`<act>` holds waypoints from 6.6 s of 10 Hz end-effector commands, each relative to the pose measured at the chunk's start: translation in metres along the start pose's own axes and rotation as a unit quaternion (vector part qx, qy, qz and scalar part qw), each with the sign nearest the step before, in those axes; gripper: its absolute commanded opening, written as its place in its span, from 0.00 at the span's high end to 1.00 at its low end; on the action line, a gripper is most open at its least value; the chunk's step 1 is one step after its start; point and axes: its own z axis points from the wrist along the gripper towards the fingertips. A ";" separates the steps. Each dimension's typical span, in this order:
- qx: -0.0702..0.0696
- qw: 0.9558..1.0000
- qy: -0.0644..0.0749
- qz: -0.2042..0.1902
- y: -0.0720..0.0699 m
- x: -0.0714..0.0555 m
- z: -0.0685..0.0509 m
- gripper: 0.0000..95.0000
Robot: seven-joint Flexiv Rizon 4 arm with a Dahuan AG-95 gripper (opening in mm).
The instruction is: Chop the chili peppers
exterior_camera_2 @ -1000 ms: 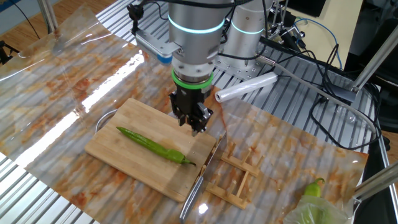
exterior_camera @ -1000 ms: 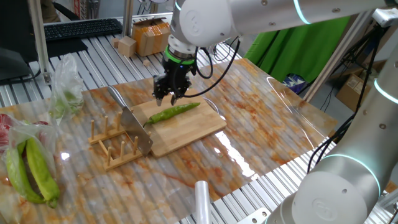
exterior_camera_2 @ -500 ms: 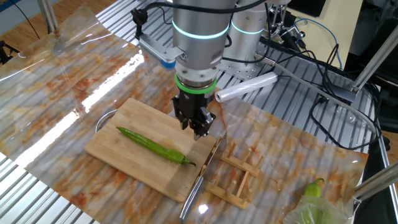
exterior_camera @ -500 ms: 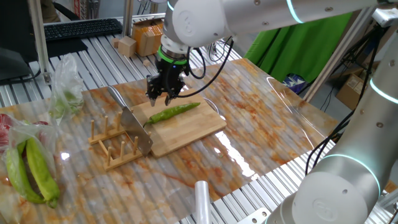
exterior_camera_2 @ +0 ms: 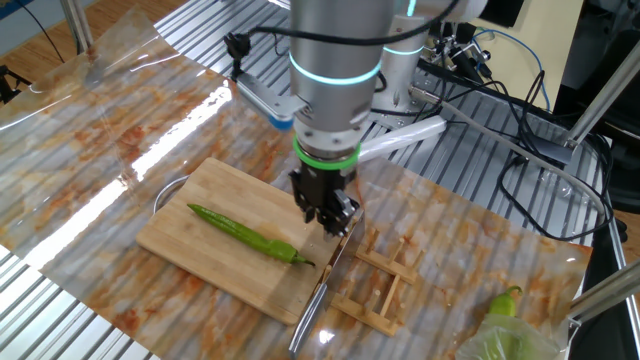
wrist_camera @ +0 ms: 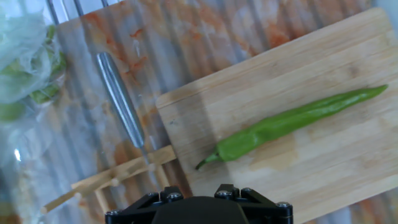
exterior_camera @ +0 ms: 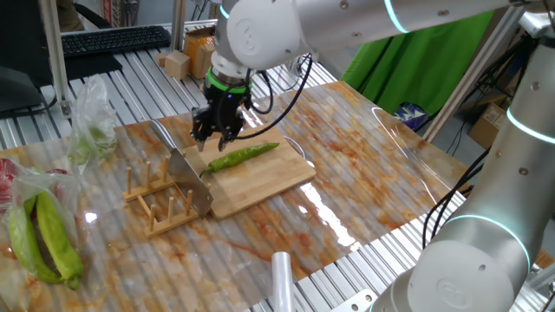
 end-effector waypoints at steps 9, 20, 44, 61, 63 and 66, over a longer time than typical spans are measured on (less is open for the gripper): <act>-0.001 1.000 0.001 -0.003 0.011 0.009 0.005 0.60; 0.002 1.000 -0.006 -0.016 0.011 0.009 0.005 0.60; 0.013 0.999 0.016 -0.042 0.014 0.008 0.009 0.80; -0.005 0.999 0.012 -0.044 0.043 0.005 0.053 0.40; -0.004 0.999 0.010 -0.052 0.045 0.004 0.061 0.40; -0.004 0.998 0.013 -0.061 0.047 0.003 0.069 0.40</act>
